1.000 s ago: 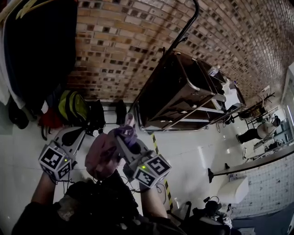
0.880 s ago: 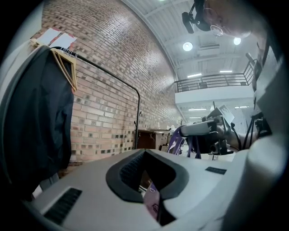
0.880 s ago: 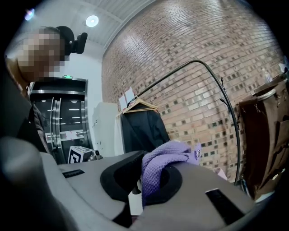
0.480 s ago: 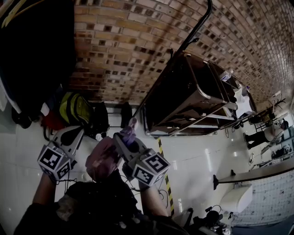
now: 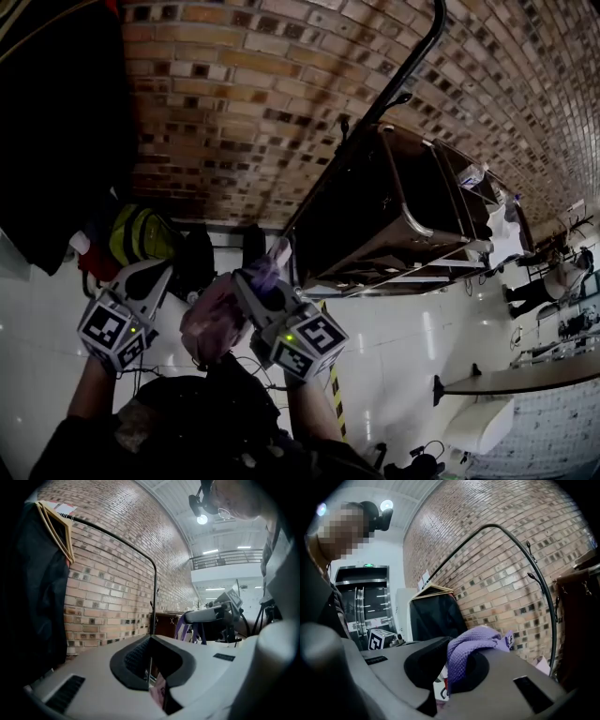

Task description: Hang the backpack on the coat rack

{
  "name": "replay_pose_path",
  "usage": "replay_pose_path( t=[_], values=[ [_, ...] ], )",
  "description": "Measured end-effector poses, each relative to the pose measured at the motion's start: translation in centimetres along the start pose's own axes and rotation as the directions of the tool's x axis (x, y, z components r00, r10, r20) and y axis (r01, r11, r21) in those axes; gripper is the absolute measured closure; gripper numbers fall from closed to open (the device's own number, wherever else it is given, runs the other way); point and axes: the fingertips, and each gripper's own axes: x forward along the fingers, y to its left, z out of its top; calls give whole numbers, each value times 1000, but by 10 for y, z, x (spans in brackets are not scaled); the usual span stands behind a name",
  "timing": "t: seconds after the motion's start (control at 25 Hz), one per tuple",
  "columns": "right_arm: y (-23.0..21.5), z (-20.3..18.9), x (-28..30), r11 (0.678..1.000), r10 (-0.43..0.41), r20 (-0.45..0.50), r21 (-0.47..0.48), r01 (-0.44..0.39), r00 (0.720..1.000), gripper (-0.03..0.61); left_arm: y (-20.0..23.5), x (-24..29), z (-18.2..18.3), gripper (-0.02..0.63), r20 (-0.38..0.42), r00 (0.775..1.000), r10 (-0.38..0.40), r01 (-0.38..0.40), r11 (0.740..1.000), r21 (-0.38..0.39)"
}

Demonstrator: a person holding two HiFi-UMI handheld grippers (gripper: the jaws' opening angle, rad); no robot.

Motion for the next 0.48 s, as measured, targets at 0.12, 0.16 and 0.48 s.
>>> replay_pose_path(
  t=[0.12, 0.16, 0.48],
  values=[
    [-38, 15, 7, 1000, 7, -1, 5, -7, 1000, 563, 7, 36, 9, 583, 2, 1000, 10, -10, 1000, 0],
    [-50, 20, 10, 1000, 9, -3, 7, -9, 1000, 563, 10, 48, 11, 583, 3, 1000, 12, -12, 1000, 1],
    [-122, 49, 32, 997, 64, -28, -30, -64, 998, 563, 21, 132, 26, 583, 11, 1000, 25, -25, 1000, 5]
  ],
)
